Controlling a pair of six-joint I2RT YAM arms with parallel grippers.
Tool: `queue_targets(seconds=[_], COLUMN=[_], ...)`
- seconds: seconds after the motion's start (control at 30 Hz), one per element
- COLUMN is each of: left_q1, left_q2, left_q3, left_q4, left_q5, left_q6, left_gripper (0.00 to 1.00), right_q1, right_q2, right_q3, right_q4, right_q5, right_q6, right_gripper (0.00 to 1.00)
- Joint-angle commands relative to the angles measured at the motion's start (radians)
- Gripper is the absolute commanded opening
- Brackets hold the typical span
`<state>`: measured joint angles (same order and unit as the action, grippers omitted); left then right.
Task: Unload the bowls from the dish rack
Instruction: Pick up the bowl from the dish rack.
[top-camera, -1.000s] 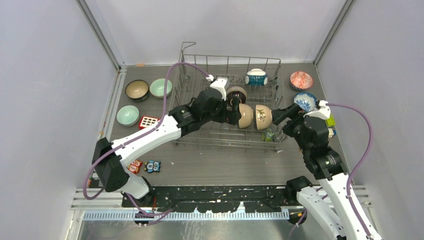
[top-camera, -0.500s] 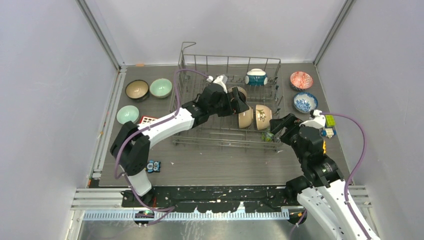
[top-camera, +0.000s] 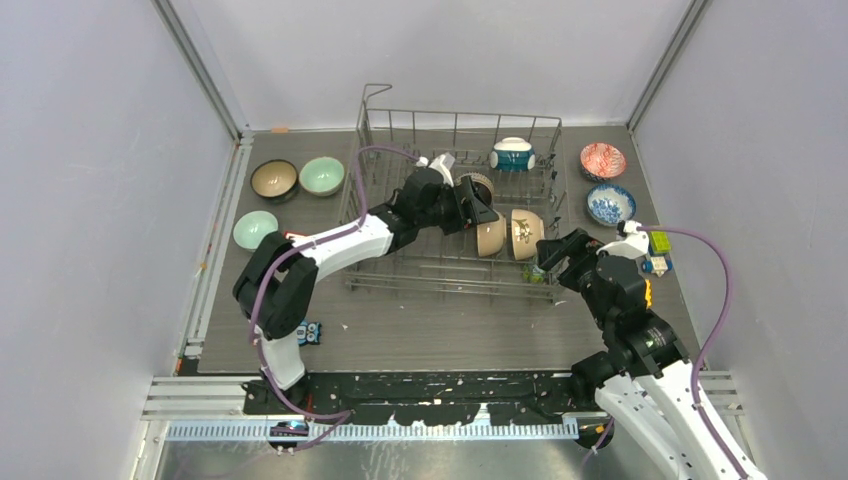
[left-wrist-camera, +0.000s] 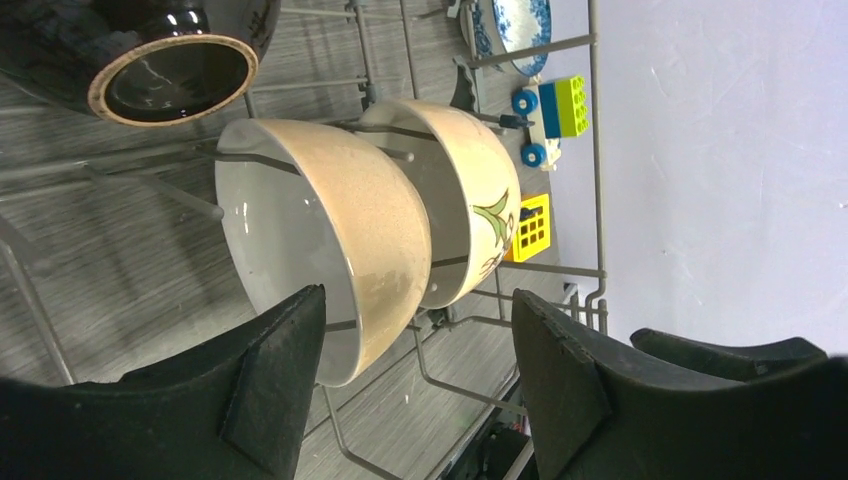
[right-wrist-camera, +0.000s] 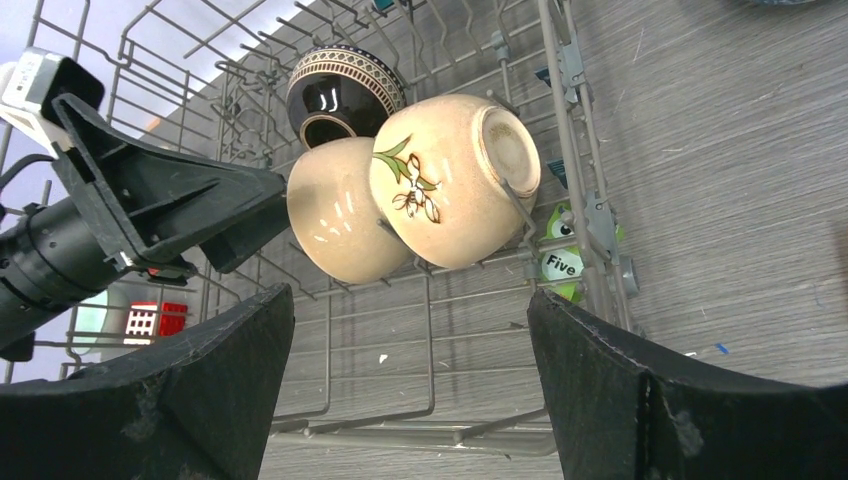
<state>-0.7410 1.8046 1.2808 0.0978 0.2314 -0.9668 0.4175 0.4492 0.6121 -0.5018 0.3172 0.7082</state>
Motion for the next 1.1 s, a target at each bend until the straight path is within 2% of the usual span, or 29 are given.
queue_targets(seconds=[0.0,0.27,0.6,1.07], left_q1=[0.012,0.013,0.012,0.018], left_q2=[0.027,0.024,0.006,-0.043], left_q3=[-0.023,-0.082,-0.1,-0.048], left_q4=[0.12,0.194,0.197,0.015], left_q5=[0.08,0.093,0.12,0.134], left_q6=[-0.031,-0.044,-0.017,0.116], left_gripper=[0.67,0.66,0.68,0.73], right_q1=[0.019,0.07,0.104,0.116], right_q2=[-0.005,0.031,0.123,0.177], right_q3=[0.025,0.076,0.173,0.191], right_q4=[0.034,0.029,0.044,0.028], right_q5=[0.033,0.061,0.074,0.106], right_q6=[-0.018,-0.037,-0.084,-0.119], right_gripper=[0.9,0.9,0.9,0.9])
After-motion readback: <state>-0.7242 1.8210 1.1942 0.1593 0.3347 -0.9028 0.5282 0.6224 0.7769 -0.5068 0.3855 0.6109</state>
